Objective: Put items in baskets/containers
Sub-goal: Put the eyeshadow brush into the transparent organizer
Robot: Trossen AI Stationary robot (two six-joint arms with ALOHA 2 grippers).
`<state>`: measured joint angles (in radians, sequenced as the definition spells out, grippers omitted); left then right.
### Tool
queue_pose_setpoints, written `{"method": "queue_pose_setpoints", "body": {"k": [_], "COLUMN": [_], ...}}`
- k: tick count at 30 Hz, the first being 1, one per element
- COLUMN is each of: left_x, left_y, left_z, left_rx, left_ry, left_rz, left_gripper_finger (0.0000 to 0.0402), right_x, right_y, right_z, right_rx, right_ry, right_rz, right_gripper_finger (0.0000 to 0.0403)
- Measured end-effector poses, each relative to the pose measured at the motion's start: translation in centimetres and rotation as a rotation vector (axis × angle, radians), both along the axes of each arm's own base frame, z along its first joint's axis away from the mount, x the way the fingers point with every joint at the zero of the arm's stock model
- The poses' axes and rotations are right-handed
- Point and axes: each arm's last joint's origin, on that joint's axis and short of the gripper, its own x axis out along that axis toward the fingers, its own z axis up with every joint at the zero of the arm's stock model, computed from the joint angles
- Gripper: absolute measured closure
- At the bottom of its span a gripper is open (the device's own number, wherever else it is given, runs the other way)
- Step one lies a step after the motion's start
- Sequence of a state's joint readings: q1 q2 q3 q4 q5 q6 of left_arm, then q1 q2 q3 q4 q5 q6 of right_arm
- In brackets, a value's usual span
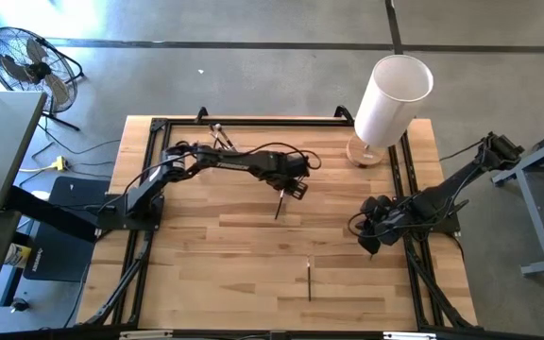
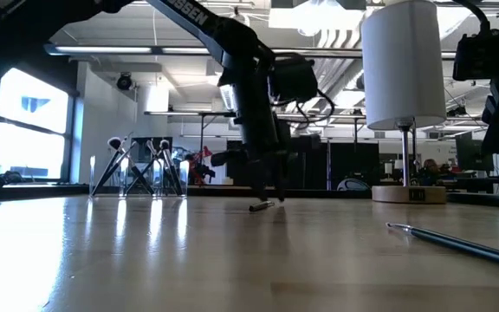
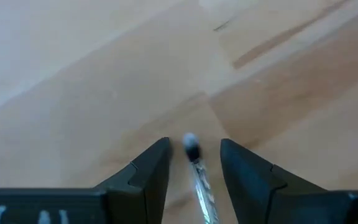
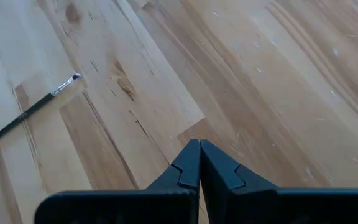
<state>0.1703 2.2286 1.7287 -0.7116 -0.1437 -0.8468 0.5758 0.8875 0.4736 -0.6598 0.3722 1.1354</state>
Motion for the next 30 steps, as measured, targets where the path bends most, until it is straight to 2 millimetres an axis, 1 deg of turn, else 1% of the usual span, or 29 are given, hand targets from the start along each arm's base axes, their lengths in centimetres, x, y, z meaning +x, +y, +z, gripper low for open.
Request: {"method": "queue_pose_setpoints", "body": {"k": [3, 9, 11, 14, 18, 19, 20, 23, 26, 28, 30], "left_x": [0.3, 0.3, 0.3, 0.2, 0.0, 0.0, -0.1, -0.3, -0.6, -0.7, -0.8], "left_y": [0.0, 0.0, 0.0, 0.1, 0.1, 0.1, 0.0, 0.0, 0.1, 0.0, -0.6], "left_z": [-0.6, -0.7, -0.8, -0.8, -0.9, -1.0, -1.0, -1.1, -1.2, -0.8, 0.0], "left_rx": [0.005, 0.003, 0.004, 0.002, -0.008, -0.018, -0.034, -0.053, -0.084, -0.100, -0.111], "left_ry": [-0.007, -0.006, -0.004, 0.000, 0.017, 0.021, 0.026, 0.067, 0.098, 0.091, 0.078], "left_rz": [0.025, 0.025, 0.028, 0.056, 0.078, 0.074, 0.068, -0.038, -0.146, -0.168, -0.222], "left_gripper_finger": [0.0259, 0.0260, 0.0268, 0.0304, 0.0383, 0.0391, 0.0390, 0.0387, 0.0397, 0.0396, 0.0398], "right_x": [0.0, 0.2, 0.2, 0.2, 0.2, 0.2, 0.2, 0.3, 0.3, 0.3, 0.3], "right_y": [0.0, 0.1, 0.2, 0.2, 0.2, 0.2, 0.2, 0.2, 0.2, 0.2, 0.1], "right_z": [0.0, 0.1, 0.1, 0.2, 0.2, 0.2, 0.2, 0.2, 0.2, 0.2, 0.2], "right_rx": [0.007, 0.025, 0.027, 0.026, 0.025, 0.024, 0.022, 0.022, 0.018, 0.014, 0.005], "right_ry": [-0.002, -0.019, -0.024, -0.025, -0.027, -0.028, -0.030, -0.033, -0.033, -0.034, -0.040], "right_rz": [-0.006, -0.003, -0.003, -0.004, -0.005, -0.005, -0.007, -0.008, -0.003, -0.002, -0.007], "right_gripper_finger": [0.0399, 0.0401, 0.0399, 0.0400, 0.0401, 0.0400, 0.0399, 0.0399, 0.0401, 0.0401, 0.0398]}}
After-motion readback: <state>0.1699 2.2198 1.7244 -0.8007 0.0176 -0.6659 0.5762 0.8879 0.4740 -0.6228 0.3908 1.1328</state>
